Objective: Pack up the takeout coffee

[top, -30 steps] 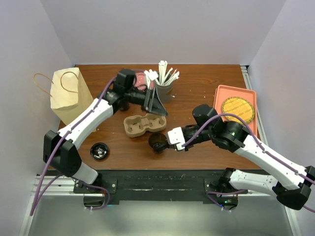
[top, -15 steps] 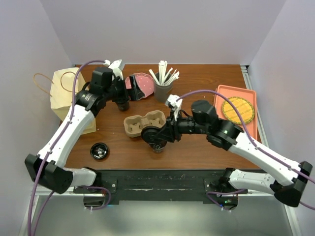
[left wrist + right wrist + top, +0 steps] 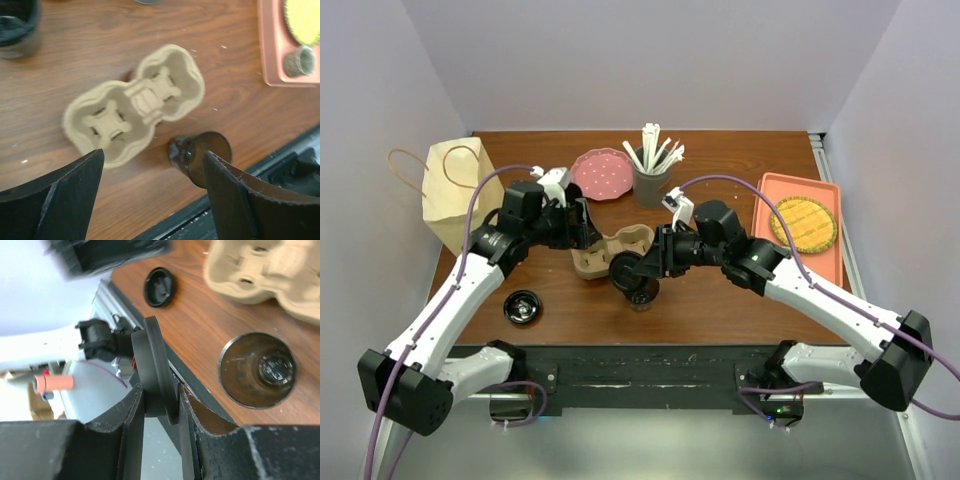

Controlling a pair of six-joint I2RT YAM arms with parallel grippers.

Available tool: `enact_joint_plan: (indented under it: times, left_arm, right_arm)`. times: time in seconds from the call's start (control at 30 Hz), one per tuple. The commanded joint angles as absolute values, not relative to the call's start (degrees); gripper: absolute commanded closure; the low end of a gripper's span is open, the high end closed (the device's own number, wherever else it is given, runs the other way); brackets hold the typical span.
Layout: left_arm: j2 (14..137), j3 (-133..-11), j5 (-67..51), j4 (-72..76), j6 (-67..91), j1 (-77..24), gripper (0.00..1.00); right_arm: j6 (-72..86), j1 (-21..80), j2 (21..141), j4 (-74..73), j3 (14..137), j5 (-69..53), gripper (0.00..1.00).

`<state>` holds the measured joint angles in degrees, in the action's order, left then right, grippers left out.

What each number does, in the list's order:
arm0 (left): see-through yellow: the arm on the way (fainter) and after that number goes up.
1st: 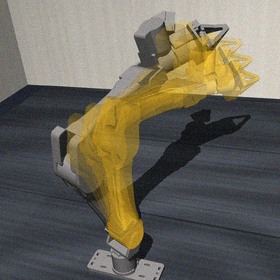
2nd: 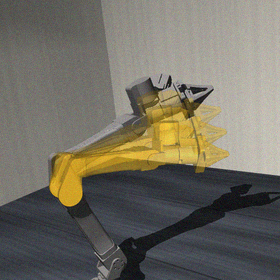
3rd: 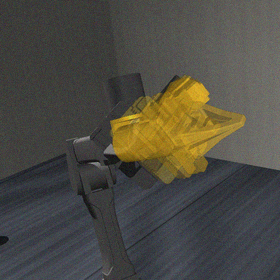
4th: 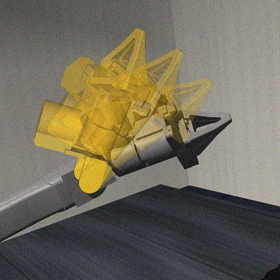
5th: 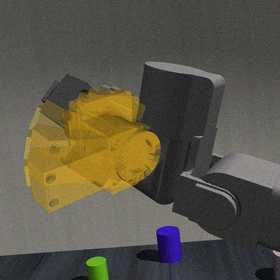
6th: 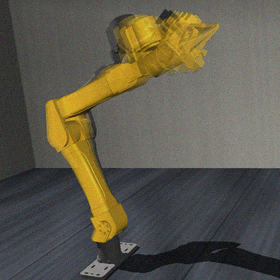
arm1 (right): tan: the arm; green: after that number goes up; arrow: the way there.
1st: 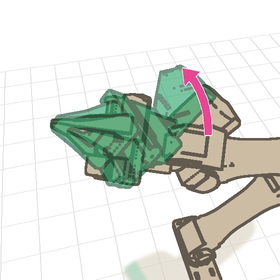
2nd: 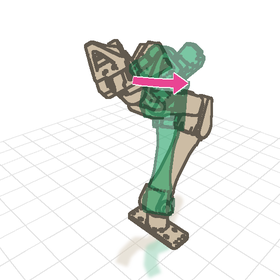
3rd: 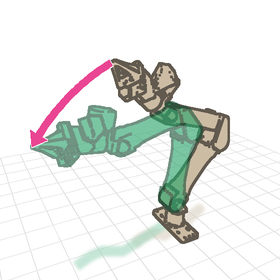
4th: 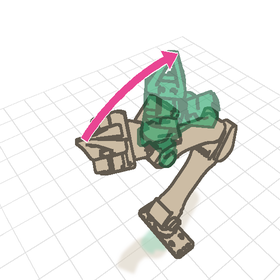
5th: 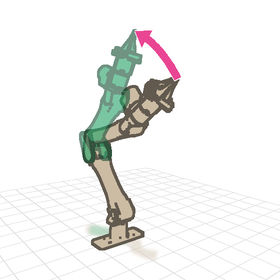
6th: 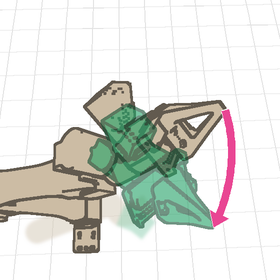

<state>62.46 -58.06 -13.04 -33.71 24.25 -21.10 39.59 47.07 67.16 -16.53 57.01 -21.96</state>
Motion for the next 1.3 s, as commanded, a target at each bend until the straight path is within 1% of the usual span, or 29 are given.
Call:
enact_joint_plan:
  times: [0.0,0.03,0.1,0.3,0.4,0.67,0.83,0.93,1.27]
  left_arm:
    - [61.3,-54.5,-24.5,-25.9,23.3,-21.8,0.19]
    - [61.7,-53.6,-28.3,-24.1,24.1,-21.8,0.21]
    - [62.1,-52.2,-30.7,-23.6,24.4,-21.8,0.25]
    - [64.0,-48.8,-38.2,-19.2,25.5,-21.8,0.3]
    - [64.4,-46.6,-38.7,-17.2,26.0,-21.8,0.34]
    - [64.9,-43.4,-40.0,-14.4,27.8,-22.3,0.43]
    - [65.3,-42.7,-40.3,-13.4,29.1,-23.4,0.45]
    - [65.9,-42.5,-40.3,-13.8,29.0,-24.1,0.46]
    - [67.2,-42.6,-39.1,-14.3,27.8,-26.0,0.46]
  right_arm:
    - [46.0,45.8,67.5,-16.6,55.8,-20.3,0.91]
    - [46.3,45.4,68.2,-18.1,55.9,-20.0,0.91]
    - [47.0,44.8,68.9,-18.5,55.7,-20.3,0.9]
    - [46.2,42.9,73.3,-19.1,55.5,-22.6,0.88]
    - [44.0,41.0,75.9,-21.9,56.5,-23.0,0.88]
    - [42.1,38.3,79.5,-21.8,57.6,-28.6,0.87]
    - [41.5,37.9,80.1,-21.9,57.3,-32.2,0.87]
    - [43.2,37.9,79.5,-19.5,56.3,-34.0,0.86]
    - [45.5,38.0,78.7,-17.8,53.8,-33.5,0.84]
